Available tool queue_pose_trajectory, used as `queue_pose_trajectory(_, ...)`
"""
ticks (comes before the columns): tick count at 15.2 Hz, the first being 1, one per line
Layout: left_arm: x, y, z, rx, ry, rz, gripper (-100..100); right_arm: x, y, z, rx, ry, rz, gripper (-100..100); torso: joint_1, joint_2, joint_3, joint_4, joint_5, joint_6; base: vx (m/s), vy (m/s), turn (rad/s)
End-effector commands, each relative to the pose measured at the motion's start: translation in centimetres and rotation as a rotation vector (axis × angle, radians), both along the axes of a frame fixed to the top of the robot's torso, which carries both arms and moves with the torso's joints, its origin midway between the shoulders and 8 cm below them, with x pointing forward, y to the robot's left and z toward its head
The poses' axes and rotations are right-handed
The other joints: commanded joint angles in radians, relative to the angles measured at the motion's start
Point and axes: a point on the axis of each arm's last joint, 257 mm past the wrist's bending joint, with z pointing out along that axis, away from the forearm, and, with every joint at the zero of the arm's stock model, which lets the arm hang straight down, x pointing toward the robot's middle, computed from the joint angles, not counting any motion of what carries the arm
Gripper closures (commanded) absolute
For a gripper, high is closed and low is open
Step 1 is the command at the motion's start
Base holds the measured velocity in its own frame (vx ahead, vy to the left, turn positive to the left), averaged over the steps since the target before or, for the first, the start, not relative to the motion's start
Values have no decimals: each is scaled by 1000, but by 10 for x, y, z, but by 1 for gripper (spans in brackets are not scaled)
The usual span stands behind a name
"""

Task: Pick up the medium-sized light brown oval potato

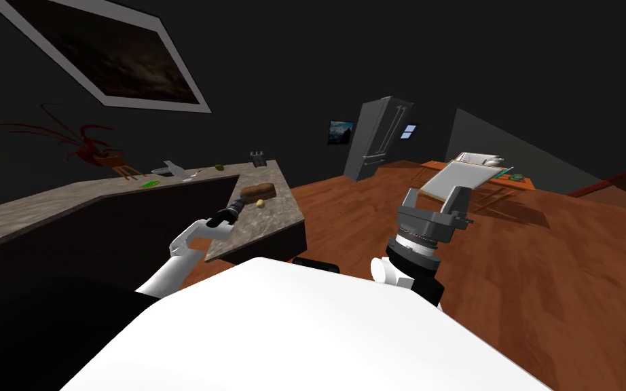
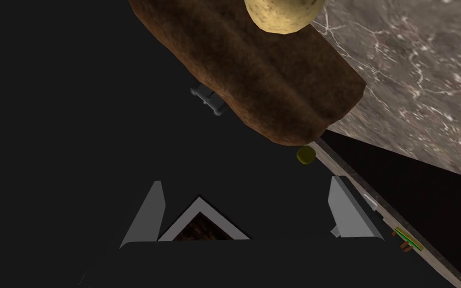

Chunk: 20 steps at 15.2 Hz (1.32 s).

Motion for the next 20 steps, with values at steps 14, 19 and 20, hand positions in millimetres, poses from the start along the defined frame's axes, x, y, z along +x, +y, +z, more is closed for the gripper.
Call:
queue_pose_trajectory(14, -66, 86, -78, -92, 266, 284, -100, 0, 0, 0, 0, 0, 0, 0, 0, -1, -1, 0, 0, 0, 34, -34, -161)
queue_pose_trajectory(19, -74, 89, -98, -124, 300, 315, -100, 0, 0, 0, 0, 0, 0, 0, 1, -2, -2, -1, 0, -1, 53, -15, -101)
queue_pose_trajectory(20, -74, 90, -99, -125, 299, 318, -100, 0, 0, 0, 0, 0, 0, 0, 2, -1, -1, 0, 0, 0, -18, 29, -83)
